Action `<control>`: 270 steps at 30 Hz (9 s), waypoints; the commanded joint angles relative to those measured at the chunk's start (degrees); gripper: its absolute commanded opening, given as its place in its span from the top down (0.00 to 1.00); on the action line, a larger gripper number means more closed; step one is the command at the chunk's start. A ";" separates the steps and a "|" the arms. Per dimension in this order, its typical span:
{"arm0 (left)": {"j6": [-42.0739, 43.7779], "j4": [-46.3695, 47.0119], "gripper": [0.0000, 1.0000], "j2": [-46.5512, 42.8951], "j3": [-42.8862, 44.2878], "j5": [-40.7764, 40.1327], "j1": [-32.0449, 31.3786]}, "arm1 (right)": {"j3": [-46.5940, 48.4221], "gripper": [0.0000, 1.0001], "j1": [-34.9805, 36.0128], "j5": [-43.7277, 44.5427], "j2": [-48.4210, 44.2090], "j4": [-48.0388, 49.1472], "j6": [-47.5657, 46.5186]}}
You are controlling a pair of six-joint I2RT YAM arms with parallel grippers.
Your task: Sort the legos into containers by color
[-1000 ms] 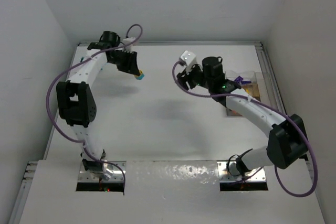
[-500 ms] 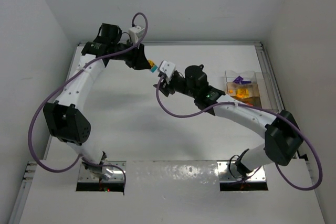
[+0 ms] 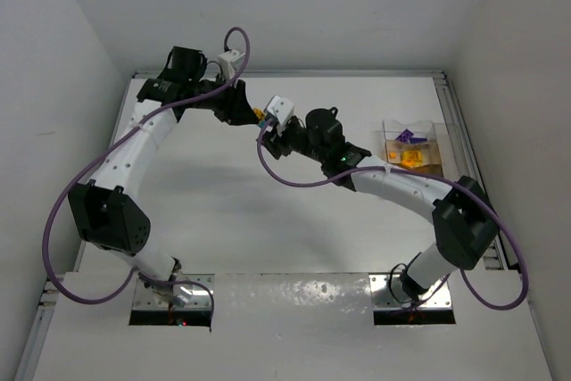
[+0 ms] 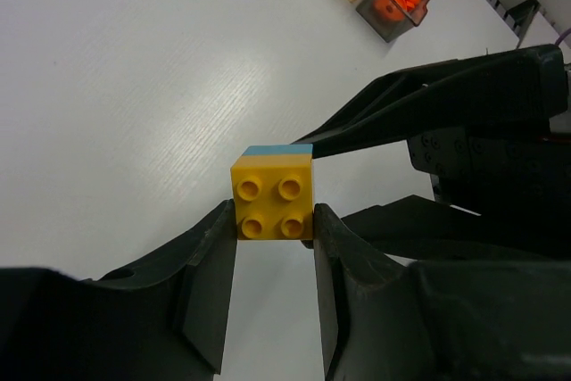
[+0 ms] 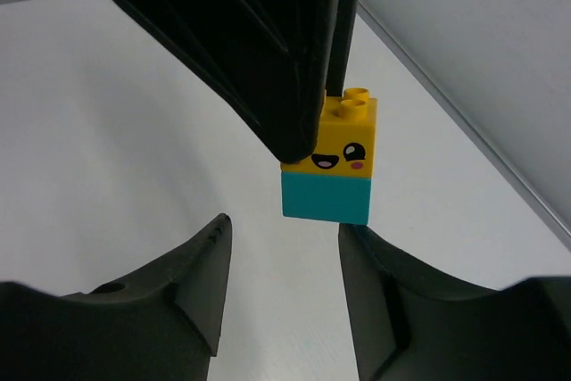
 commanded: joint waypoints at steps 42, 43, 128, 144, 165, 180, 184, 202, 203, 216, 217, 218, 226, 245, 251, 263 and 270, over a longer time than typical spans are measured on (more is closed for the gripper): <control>-11.85 7.44 1.00 0.18 10.68 -8.83 0.89 | -18.57 1.00 -6.56 15.89 -10.55 -3.17 4.72; -11.85 7.53 1.00 0.18 10.06 -8.82 0.89 | -18.83 1.00 -6.92 16.33 -11.00 -3.69 4.89; -15.11 16.41 1.00 -7.02 -11.22 3.32 0.98 | -13.46 0.36 -14.84 -2.90 -7.31 18.06 -0.57; -17.30 16.50 1.00 -6.23 -9.37 2.43 0.63 | -7.41 0.40 -1.47 -10.12 -1.95 26.10 -0.47; -15.46 14.03 1.00 -5.97 -8.49 2.17 -0.08 | -1.43 0.42 0.20 5.17 2.97 25.21 -6.26; -16.07 13.95 0.33 -5.88 -8.75 0.94 -0.08 | -4.41 1.00 0.20 5.16 2.27 30.93 -3.80; -16.34 13.86 0.00 -5.97 -8.23 -1.26 -0.08 | -6.09 1.00 -0.06 10.51 0.51 27.26 -4.51; -1.59 4.80 0.00 -3.68 -1.72 -56.48 -0.08 | 7.53 1.00 -37.85 40.25 -2.23 -50.19 26.07; -0.27 5.50 0.00 -3.68 -2.77 -59.16 -0.08 | 7.71 1.00 -39.86 38.15 -1.61 -49.85 25.90; -2.19 13.32 0.00 -6.67 -22.02 -78.34 2.47 | 7.27 1.00 -43.48 33.30 7.01 -47.12 28.18; -1.49 13.50 0.00 -6.67 -22.28 -79.82 2.47 | 7.36 1.00 -43.48 32.95 7.97 -47.03 28.19; -1.48 13.59 0.00 -6.50 -21.85 -80.01 2.47 | 7.79 0.98 -43.57 32.07 8.42 -47.38 28.19; -2.27 12.45 0.00 -5.27 -19.65 -77.11 2.47 | 8.94 0.55 -43.48 32.77 9.48 -49.14 28.98; -1.93 11.48 0.00 -3.25 -15.27 -75.62 2.56 | 12.98 1.00 -36.56 39.00 0.78 -44.58 14.31; 4.57 9.65 0.46 1.04 -8.16 -63.09 6.23 | 12.02 0.84 -24.25 33.32 -3.35 -37.19 12.95; 0.45 3.19 0.25 33.05 33.78 -47.76 19.79 | 6.39 0.59 -16.59 26.70 -3.89 -30.41 19.48; -7.36 10.69 0.23 39.90 35.98 -50.82 19.96 | 6.48 0.59 -16.41 27.14 -2.39 -32.70 18.96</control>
